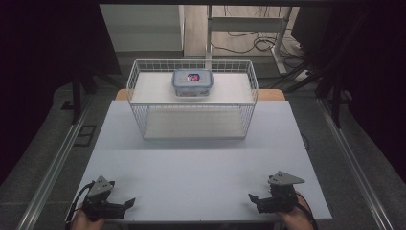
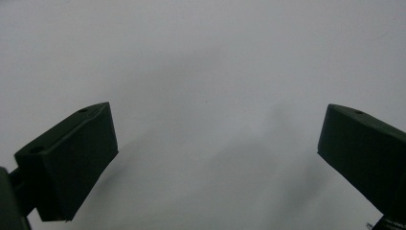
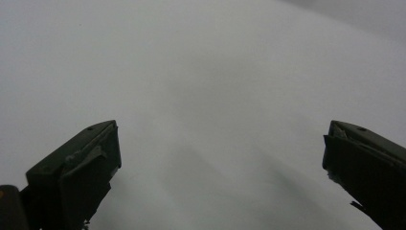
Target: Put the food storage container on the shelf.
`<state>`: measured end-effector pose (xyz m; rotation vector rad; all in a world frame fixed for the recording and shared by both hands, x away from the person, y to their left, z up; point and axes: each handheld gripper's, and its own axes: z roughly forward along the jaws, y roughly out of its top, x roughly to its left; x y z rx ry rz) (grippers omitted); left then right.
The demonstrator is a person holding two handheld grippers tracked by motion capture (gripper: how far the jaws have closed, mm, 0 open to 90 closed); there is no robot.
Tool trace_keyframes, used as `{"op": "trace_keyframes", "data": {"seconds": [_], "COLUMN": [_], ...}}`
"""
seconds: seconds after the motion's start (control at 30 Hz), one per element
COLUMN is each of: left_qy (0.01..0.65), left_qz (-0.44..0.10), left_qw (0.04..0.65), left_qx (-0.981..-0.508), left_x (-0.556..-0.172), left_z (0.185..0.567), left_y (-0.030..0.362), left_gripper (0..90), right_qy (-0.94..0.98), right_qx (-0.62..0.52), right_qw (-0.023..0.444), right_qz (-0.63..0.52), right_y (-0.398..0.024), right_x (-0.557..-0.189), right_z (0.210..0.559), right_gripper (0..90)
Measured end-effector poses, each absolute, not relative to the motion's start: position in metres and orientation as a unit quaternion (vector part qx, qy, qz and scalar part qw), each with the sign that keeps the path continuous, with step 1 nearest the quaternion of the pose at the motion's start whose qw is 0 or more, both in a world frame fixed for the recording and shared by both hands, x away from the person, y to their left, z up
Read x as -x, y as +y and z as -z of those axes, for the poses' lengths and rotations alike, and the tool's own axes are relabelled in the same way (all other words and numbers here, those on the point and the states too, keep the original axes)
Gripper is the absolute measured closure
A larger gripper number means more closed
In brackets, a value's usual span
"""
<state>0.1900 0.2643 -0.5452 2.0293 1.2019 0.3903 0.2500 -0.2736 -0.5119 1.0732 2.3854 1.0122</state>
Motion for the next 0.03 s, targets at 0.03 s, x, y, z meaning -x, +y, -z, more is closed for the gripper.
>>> {"op": "trace_keyframes", "data": {"seconds": [0.03], "left_qy": [0.467], "left_qz": [-0.152], "left_qw": [0.365], "left_qx": [-0.791], "left_x": [-0.1902], "left_z": [0.5452], "left_y": [0.2638], "left_gripper": [0.0], "right_qy": [0.839], "right_qx": [-0.378], "right_qw": [0.167], "right_qz": [-0.355], "right_y": [-0.2735], "right_x": [-0.2502], "right_z": [0.512], "right_gripper": [0.0]}}
